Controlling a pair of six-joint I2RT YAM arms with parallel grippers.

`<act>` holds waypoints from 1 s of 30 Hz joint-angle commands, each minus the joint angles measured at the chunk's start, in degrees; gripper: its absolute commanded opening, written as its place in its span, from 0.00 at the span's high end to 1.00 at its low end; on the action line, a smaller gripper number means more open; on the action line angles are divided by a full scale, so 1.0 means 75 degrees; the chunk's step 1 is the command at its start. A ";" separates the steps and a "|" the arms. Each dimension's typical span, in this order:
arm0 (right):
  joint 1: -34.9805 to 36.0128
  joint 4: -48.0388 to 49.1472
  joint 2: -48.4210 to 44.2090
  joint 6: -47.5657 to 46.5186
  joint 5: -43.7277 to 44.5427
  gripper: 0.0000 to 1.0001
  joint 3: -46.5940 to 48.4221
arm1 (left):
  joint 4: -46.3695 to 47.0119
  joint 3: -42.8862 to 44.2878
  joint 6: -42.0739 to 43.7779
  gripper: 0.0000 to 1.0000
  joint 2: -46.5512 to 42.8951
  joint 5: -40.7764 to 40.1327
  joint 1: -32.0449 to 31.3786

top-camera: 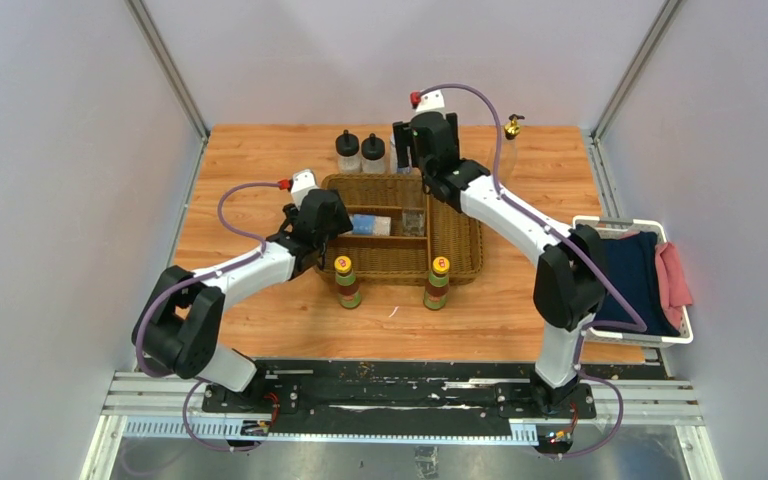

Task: Organize the condiment bottles
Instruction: Pick up the bottle from the storage box.

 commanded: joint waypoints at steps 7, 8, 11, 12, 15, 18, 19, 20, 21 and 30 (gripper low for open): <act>-0.0085 -0.0035 0.0555 0.0163 -0.0713 0.54 0.0690 | 0.0222 -0.0143 -0.0090 0.21 -0.0249 -0.0249 -0.0081; -0.0084 -0.0024 0.0550 0.0145 -0.0764 0.70 0.0723 | 0.0232 -0.0152 -0.0090 0.21 -0.0260 -0.0255 -0.0081; -0.0083 -0.0058 0.0480 0.0033 -0.0778 1.00 0.0763 | 0.0257 -0.0190 -0.0122 0.21 -0.0265 -0.0250 -0.0091; -0.0072 -0.0039 0.0415 -0.0014 -0.0792 1.00 0.0729 | 0.0264 -0.0207 -0.0130 0.21 -0.0271 -0.0239 -0.0092; -0.0038 0.0120 0.0100 -0.0118 -0.0874 1.00 0.0498 | 0.0271 -0.0200 -0.0159 0.21 -0.0266 -0.0204 -0.0111; 0.0085 0.0123 -0.0214 -0.0287 -0.0854 1.00 0.0339 | 0.0264 -0.0184 -0.0160 0.21 -0.0278 -0.0230 -0.0145; 0.0135 0.0120 -0.0324 -0.0376 -0.0809 1.00 0.0282 | 0.0270 -0.0176 -0.0154 0.21 -0.0279 -0.0238 -0.0159; 0.0179 0.0325 -0.0424 -0.0455 -0.0776 1.00 0.0234 | 0.0271 -0.0165 -0.0149 0.21 -0.0286 -0.0243 -0.0179; 0.0217 0.0412 -0.0524 -0.0535 -0.0802 1.00 0.0181 | 0.0271 -0.0162 -0.0148 0.21 -0.0278 -0.0238 -0.0187; 0.0327 0.1466 -0.1274 -0.0928 -0.1003 1.00 -0.0510 | 0.0255 -0.0153 -0.0117 0.21 -0.0270 -0.0254 -0.0226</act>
